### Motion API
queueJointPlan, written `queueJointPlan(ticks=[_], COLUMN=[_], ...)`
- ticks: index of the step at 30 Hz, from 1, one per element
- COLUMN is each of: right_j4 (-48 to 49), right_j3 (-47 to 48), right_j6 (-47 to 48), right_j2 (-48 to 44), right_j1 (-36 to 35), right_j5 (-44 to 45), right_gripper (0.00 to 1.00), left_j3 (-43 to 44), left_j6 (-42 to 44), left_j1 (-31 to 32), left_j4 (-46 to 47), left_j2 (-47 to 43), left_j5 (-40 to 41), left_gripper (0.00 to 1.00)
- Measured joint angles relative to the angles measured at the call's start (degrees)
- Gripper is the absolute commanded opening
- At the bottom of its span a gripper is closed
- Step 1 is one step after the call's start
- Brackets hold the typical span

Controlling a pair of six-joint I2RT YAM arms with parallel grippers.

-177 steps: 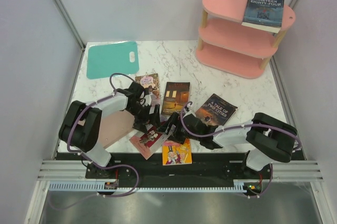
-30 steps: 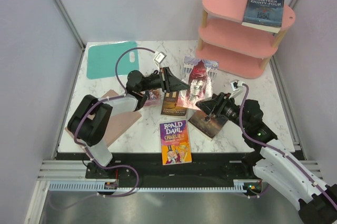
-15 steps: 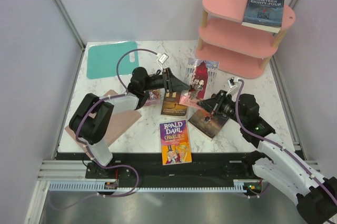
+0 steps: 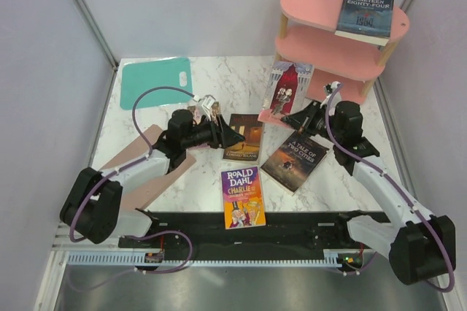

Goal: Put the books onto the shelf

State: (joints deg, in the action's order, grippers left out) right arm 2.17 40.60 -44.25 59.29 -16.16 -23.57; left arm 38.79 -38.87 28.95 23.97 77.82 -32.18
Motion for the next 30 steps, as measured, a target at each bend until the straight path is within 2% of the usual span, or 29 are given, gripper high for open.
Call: queueJointPlan(ticks=[7,15,21,26,30], right_j4=[5.9,5.9,9.2,16.4,19.2], right_j3=[1.5,8.6,16.8,16.5,14.8], right_j6=[-1.0,1.6,0.1,-6.2,-8.5], right_j2=[10.2,17.6,25.9,32.3,32.8], right_j1=[12.1,19.1,23.4,25.7,27.7], right_j5=[-12.5,-20.4,-25.8,-29.0,-29.8], right_gripper=[0.00,0.00,0.04,0.06,0.06], left_j3=[-9.0,-17.6,-19.3,-20.6,-21.2], left_j6=[0.2,-0.5,-0.9,-1.6,-1.8], left_j1=[0.1,1.2,1.5,2.1,2.4], left_j4=[0.8,6.0,9.1,12.7,13.5], left_j2=[-1.2,-4.0,-4.2,-3.1,-2.3], left_j5=[-0.9,-1.4,-1.4,-1.4,-1.4], left_gripper=[0.71,0.71,0.70,0.70,0.70])
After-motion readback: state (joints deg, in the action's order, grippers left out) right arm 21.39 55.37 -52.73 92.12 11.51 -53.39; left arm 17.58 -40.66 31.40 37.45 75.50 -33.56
